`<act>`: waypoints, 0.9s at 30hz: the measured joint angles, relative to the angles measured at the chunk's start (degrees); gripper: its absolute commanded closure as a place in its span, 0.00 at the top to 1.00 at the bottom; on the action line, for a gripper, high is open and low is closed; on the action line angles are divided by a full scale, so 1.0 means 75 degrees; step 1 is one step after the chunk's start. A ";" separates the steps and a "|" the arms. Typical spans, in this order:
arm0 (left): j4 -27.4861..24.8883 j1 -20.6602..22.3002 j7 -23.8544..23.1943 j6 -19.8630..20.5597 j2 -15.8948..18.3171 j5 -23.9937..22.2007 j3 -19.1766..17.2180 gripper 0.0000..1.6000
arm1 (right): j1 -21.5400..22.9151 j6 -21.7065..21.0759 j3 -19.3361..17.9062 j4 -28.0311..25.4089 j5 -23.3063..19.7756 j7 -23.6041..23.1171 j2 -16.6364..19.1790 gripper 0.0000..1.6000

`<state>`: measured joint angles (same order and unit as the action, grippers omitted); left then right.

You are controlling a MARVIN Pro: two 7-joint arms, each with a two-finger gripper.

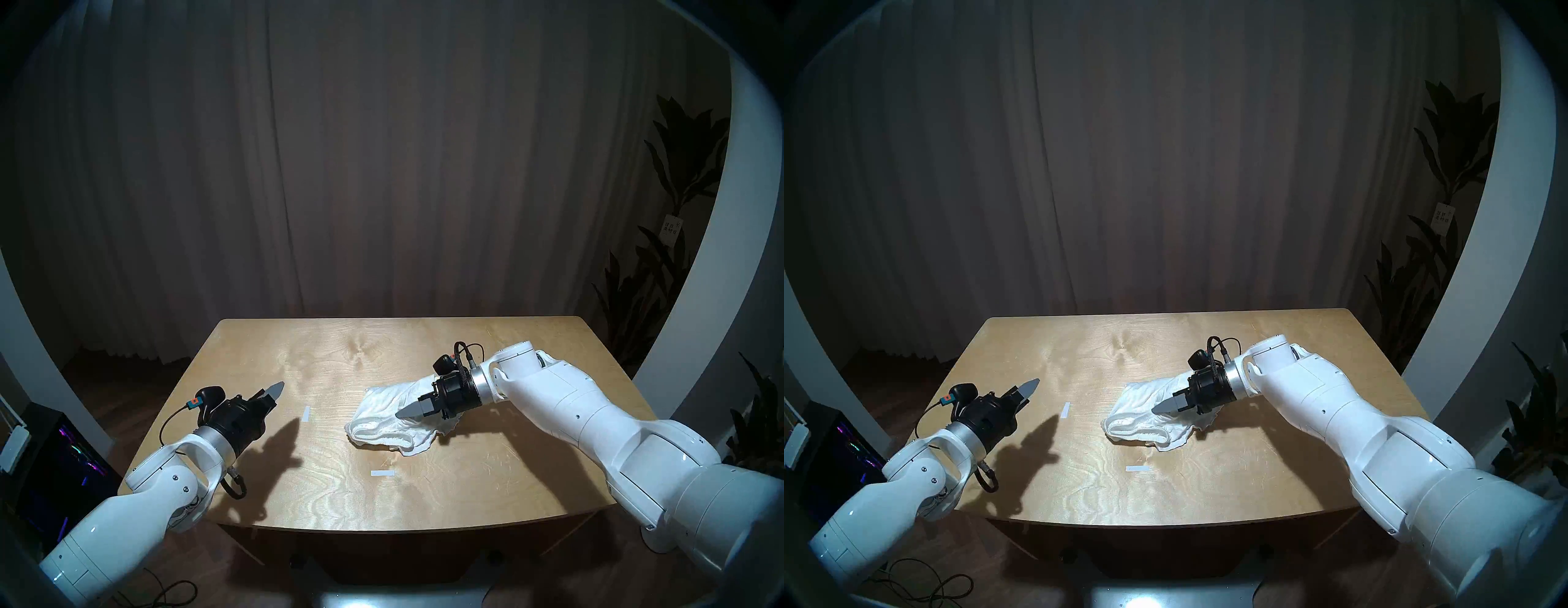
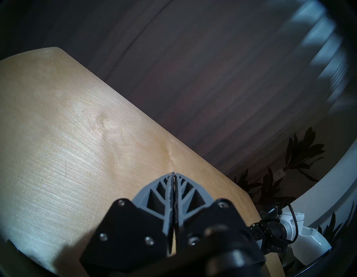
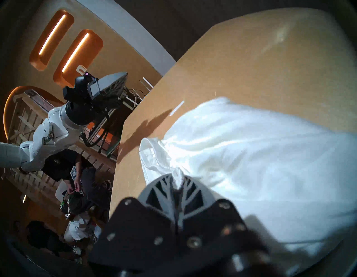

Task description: Fold the pants in half lengthwise, then in half again, and set them down flat

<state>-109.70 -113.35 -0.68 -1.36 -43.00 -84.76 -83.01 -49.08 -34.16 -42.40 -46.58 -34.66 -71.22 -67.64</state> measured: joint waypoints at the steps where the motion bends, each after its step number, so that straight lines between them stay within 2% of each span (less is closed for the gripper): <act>1: -0.0008 -0.0014 -0.0010 -0.0005 -0.0001 0.0006 0.0000 0.22 | -0.0042 -0.0020 0.0047 -0.0089 -0.0043 0.0024 0.0053 0.00; 2: -0.0017 -0.0029 -0.0019 -0.0012 -0.0002 0.0013 0.0000 0.22 | -0.0087 -0.0042 0.0097 -0.0199 -0.0096 0.0048 0.0114 0.04; 3: -0.0032 -0.0053 -0.0032 -0.0023 -0.0003 0.0023 0.0001 0.22 | -0.0148 -0.0067 0.0169 -0.0358 -0.0194 0.0078 0.0202 0.13; 4: -0.0039 -0.0064 -0.0038 -0.0028 -0.0004 0.0026 0.0001 0.22 | -0.0171 -0.0077 0.0198 -0.0433 -0.0232 0.0088 0.0241 0.18; 5: -0.0047 -0.0076 -0.0046 -0.0034 -0.0004 0.0030 0.0001 0.22 | -0.0198 -0.0089 0.0229 -0.0523 -0.0275 0.0101 0.0288 0.38; 6: -0.0055 -0.0089 -0.0053 -0.0040 -0.0005 0.0035 0.0001 0.22 | -0.0220 -0.0100 0.0263 -0.0617 -0.0321 0.0112 0.0339 0.42; 7: -0.0068 -0.0103 -0.0060 -0.0046 -0.0005 0.0041 0.0001 0.20 | -0.0244 -0.0113 0.0295 -0.0717 -0.0377 0.0127 0.0394 0.50; 8: -0.0088 -0.0124 -0.0072 -0.0056 -0.0007 0.0048 0.0000 0.19 | -0.0276 -0.0133 0.0344 -0.0880 -0.0464 0.0148 0.0485 0.73; 9: -0.0096 -0.0132 -0.0075 -0.0059 -0.0008 0.0051 0.0000 0.18 | -0.0288 -0.0142 0.0360 -0.0944 -0.0493 0.0156 0.0521 1.00; 19: -0.0171 -0.0199 -0.0114 -0.0106 -0.0103 0.0110 0.0052 0.19 | -0.0532 -0.0425 0.0614 -0.2162 -0.1086 0.0438 0.1352 1.00; 24: -0.0190 -0.0146 -0.0116 -0.0122 -0.0175 0.0197 0.0171 0.18 | -0.0696 -0.0550 0.0576 -0.2707 -0.1364 0.0572 0.1801 1.00; 27: -0.0229 -0.0097 -0.0071 -0.0190 -0.0207 0.0363 0.0255 0.22 | -0.0784 -0.0560 0.0467 -0.2993 -0.1520 0.0586 0.2043 1.00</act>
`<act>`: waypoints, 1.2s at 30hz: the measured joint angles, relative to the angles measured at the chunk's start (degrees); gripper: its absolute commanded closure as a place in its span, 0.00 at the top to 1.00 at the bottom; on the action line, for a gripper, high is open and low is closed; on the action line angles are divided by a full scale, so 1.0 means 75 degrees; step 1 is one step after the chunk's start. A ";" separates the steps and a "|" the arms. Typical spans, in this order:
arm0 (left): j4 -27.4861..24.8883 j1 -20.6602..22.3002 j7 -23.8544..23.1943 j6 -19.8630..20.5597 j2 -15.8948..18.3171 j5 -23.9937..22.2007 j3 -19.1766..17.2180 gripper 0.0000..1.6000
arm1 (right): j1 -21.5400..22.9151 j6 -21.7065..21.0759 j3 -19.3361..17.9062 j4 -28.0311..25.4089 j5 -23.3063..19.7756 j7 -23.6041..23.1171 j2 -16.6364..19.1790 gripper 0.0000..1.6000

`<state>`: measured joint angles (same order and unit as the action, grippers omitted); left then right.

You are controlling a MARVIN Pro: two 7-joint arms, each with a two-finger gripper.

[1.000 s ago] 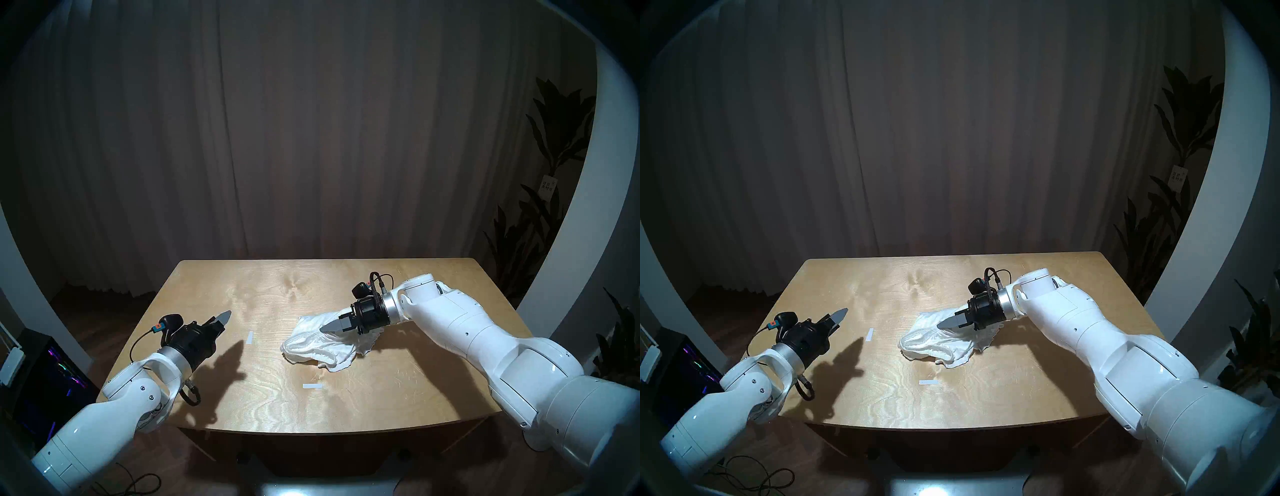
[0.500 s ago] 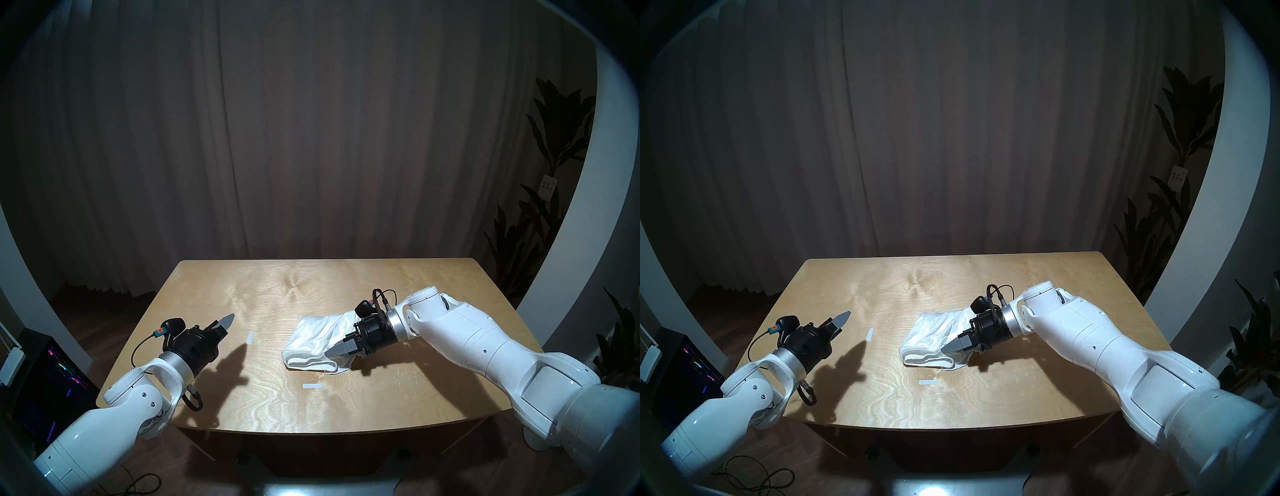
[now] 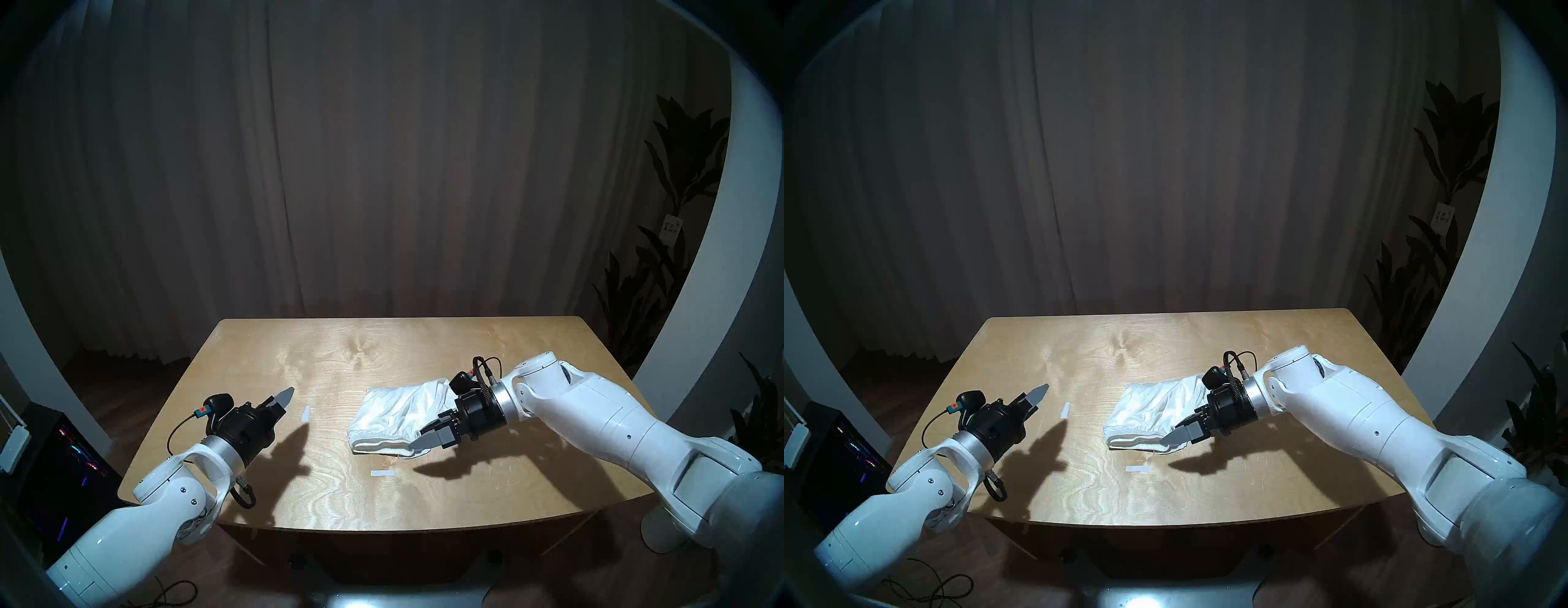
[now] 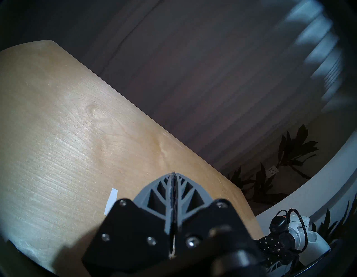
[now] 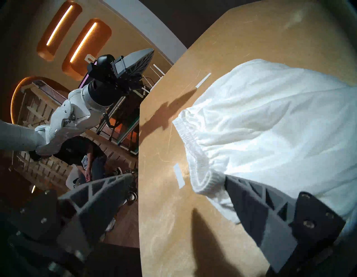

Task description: Fold the pants in half lengthwise, then in half again, and set them down flat

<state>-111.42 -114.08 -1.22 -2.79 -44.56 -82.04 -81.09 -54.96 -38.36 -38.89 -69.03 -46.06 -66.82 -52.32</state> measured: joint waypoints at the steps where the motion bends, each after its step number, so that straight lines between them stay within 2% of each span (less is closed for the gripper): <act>1: -0.0034 0.0031 0.0043 -0.0047 -0.0013 0.0116 0.0033 0.22 | -0.0030 0.0011 -0.0086 -0.0163 -0.0083 -0.0002 0.0129 1.00; 3: -0.0086 0.0073 0.0114 -0.0104 -0.0021 0.0269 0.0059 0.26 | -0.0047 0.0050 -0.0226 -0.0343 -0.0185 -0.0024 0.0278 1.00; 4: -0.0113 0.0098 0.0147 -0.0127 -0.0023 0.0337 0.0066 0.32 | -0.0046 0.0072 -0.0301 -0.0431 -0.0237 -0.0041 0.0354 1.00; 7: -0.0204 0.0197 0.0275 -0.0218 -0.0025 0.0593 0.0071 0.36 | -0.0039 0.0164 -0.0606 -0.0755 -0.0418 -0.0103 0.0623 1.00; 8: -0.0232 0.0243 0.0326 -0.0251 -0.0024 0.0704 0.0068 0.40 | -0.0028 0.0218 -0.0742 -0.0859 -0.0475 -0.0126 0.0731 1.00; 9: -0.0249 0.0271 0.0359 -0.0272 -0.0022 0.0768 0.0066 0.40 | -0.0019 0.0258 -0.0832 -0.0915 -0.0507 -0.0137 0.0797 1.00; 14: -0.0286 0.0515 0.0597 -0.0385 0.0002 0.1195 0.0042 0.16 | 0.0066 0.0664 -0.1457 -0.1077 -0.0551 0.0143 0.1182 1.00; 17: -0.0279 0.0658 0.0714 -0.0426 0.0018 0.1401 0.0035 0.17 | 0.0083 0.0865 -0.1709 -0.1108 -0.0545 0.0465 0.1300 1.00; 18: -0.0269 0.0721 0.0758 -0.0440 0.0023 0.1476 0.0033 0.34 | 0.0083 0.0945 -0.1795 -0.1122 -0.0543 0.0609 0.1330 1.00; 20: -0.0246 0.0834 0.0844 -0.0461 0.0034 0.1622 0.0030 0.51 | 0.0077 0.1100 -0.1920 -0.1152 -0.0531 0.0887 0.1359 1.00; 21: -0.0231 0.0886 0.0882 -0.0469 0.0040 0.1684 0.0029 0.51 | 0.0072 0.1179 -0.1964 -0.1171 -0.0524 0.1023 0.1362 1.00; 22: -0.0225 0.0905 0.0897 -0.0471 0.0042 0.1707 0.0029 0.80 | 0.0069 0.1206 -0.1979 -0.1178 -0.0522 0.1070 0.1362 1.00; 25: -0.0154 0.1043 0.1007 -0.0486 0.0055 0.1874 0.0030 0.66 | 0.0021 0.1391 -0.2069 -0.1219 -0.0510 0.1443 0.1332 1.00; 26: -0.0115 0.1096 0.1053 -0.0489 0.0059 0.1933 0.0033 0.50 | -0.0015 0.1459 -0.2092 -0.1232 -0.0507 0.1599 0.1306 1.00; 29: -0.0012 0.1204 0.1147 -0.0492 0.0066 0.2067 0.0047 0.45 | -0.0111 0.1595 -0.2127 -0.1244 -0.0498 0.1924 0.1238 1.00; 31: 0.0073 0.1279 0.1211 -0.0493 0.0069 0.2155 0.0063 0.45 | -0.0188 0.1692 -0.2142 -0.1245 -0.0492 0.2167 0.1185 1.00; 32: 0.0138 0.1328 0.1253 -0.0493 0.0071 0.2214 0.0075 0.49 | -0.0241 0.1756 -0.2152 -0.1245 -0.0487 0.2335 0.1150 1.00; 33: 0.0177 0.1355 0.1276 -0.0493 0.0073 0.2251 0.0083 0.61 | -0.0272 0.1793 -0.2158 -0.1244 -0.0484 0.2437 0.1128 1.00; 34: 0.0221 0.1387 0.1303 -0.0493 0.0075 0.2294 0.0092 0.85 | -0.0307 0.1834 -0.2165 -0.1243 -0.0481 0.2553 0.1104 1.00; 35: 0.0268 0.1421 0.1332 -0.0493 0.0077 0.2337 0.0102 0.89 | -0.0345 0.1880 -0.2172 -0.1238 -0.0476 0.2664 0.1079 1.00; 36: 0.0329 0.1467 0.1368 -0.0492 0.0080 0.2393 0.0116 1.00 | -0.0396 0.1939 -0.2185 -0.1233 -0.0470 0.2824 0.1046 1.00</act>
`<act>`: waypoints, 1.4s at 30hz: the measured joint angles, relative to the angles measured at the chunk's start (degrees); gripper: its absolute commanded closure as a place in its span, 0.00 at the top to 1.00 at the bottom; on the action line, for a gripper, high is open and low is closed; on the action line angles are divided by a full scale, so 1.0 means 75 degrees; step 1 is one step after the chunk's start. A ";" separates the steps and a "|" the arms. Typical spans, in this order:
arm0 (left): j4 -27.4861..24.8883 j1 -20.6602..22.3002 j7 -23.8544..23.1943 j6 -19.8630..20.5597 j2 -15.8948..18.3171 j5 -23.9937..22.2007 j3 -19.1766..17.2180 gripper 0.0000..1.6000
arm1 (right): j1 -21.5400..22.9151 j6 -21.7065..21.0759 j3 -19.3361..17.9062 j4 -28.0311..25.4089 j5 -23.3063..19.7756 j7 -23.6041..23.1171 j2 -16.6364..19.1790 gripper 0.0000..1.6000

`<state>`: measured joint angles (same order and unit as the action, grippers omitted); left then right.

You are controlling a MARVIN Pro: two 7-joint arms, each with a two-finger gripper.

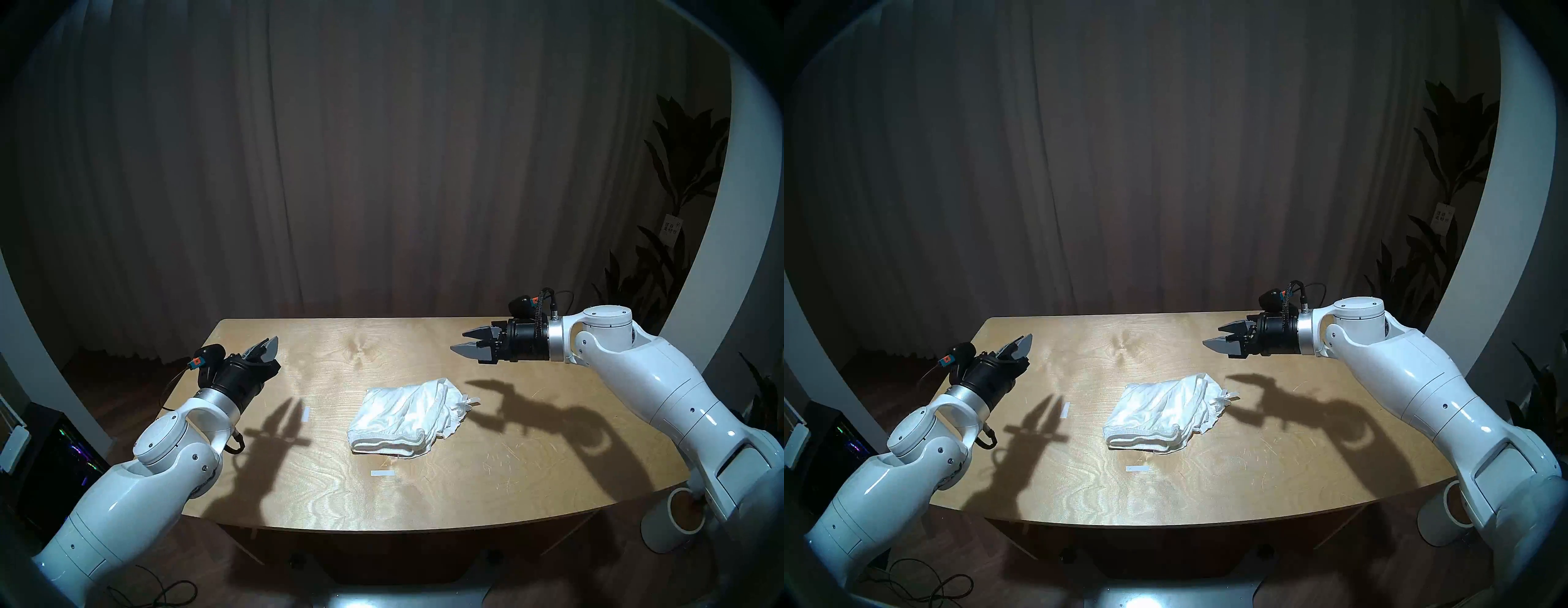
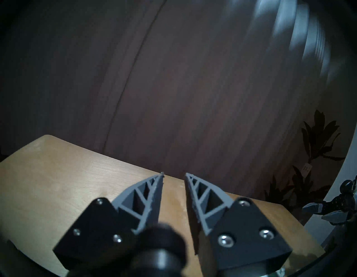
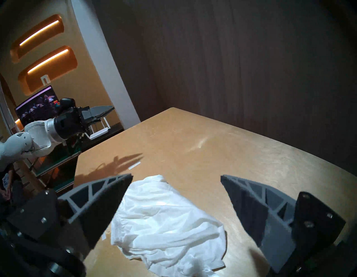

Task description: Fold the pants in half lengthwise, then in half again, and set them down flat

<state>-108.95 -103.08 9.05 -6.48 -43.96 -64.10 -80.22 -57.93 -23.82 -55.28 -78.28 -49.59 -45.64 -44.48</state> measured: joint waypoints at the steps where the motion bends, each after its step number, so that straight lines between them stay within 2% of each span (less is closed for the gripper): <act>1: 0.0063 0.0045 0.0037 0.0000 0.0002 0.0058 0.0014 1.00 | -0.0051 0.0060 -0.0011 0.0008 0.0006 0.0169 -0.0033 1.00; 21: 0.1000 0.0719 0.0536 0.0000 0.0073 0.1005 0.0238 1.00 | -0.0699 0.0902 -0.0343 0.0189 0.0023 0.2661 -0.0573 1.00; 42: 0.1764 0.1295 0.1068 -0.0112 -0.0149 0.2216 0.1076 1.00 | -0.1041 0.1707 -0.0737 0.0262 -0.0030 0.4890 -0.1284 1.00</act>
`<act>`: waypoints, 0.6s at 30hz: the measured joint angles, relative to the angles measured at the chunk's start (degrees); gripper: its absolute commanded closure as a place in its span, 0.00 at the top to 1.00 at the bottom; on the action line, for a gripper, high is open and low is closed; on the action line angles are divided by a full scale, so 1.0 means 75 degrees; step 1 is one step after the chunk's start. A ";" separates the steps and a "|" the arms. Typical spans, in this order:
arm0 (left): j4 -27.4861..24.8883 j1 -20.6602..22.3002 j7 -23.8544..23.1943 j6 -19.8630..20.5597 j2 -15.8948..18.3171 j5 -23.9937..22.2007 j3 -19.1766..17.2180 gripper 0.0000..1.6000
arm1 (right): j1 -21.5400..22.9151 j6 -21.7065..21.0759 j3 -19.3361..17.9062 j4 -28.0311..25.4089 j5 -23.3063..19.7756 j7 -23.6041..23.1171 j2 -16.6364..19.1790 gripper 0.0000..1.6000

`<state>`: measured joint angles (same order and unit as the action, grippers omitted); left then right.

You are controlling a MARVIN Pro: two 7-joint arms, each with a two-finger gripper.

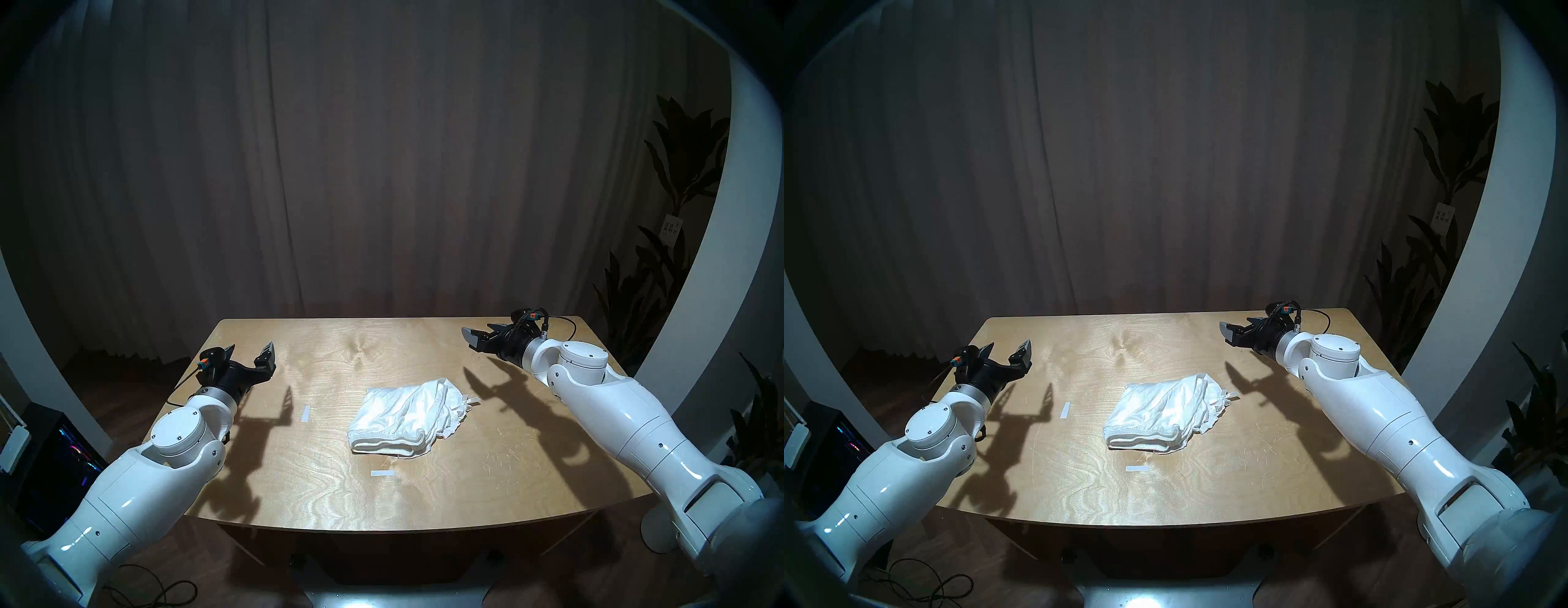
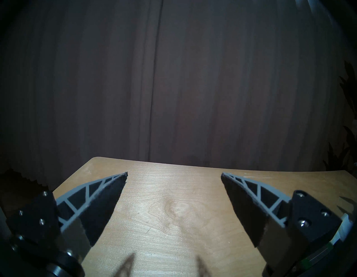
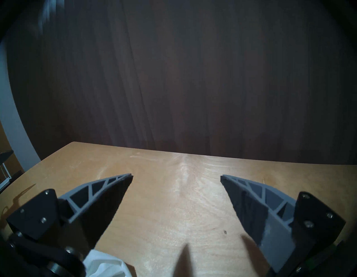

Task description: Fold the pants in half lengthwise, then in half again, and set them down flat

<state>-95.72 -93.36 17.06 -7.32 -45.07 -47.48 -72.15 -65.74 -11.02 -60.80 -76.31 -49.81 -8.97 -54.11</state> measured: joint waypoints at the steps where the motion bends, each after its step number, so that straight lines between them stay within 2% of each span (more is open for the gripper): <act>1: 0.0031 0.0032 0.0023 -0.0009 -0.0017 0.0054 0.0032 1.00 | -0.0006 0.0037 -0.0015 0.0000 -0.0002 0.0093 -0.0034 1.00; 18: 0.0642 0.0732 0.0435 -0.0277 -0.0385 0.1128 0.0559 1.00 | -0.0255 0.0898 -0.0242 -0.0028 0.0016 0.1880 -0.0704 1.00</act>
<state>-90.91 -87.88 20.32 -9.40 -47.96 -39.02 -67.96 -67.65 -4.28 -62.61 -76.53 -49.69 5.14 -59.39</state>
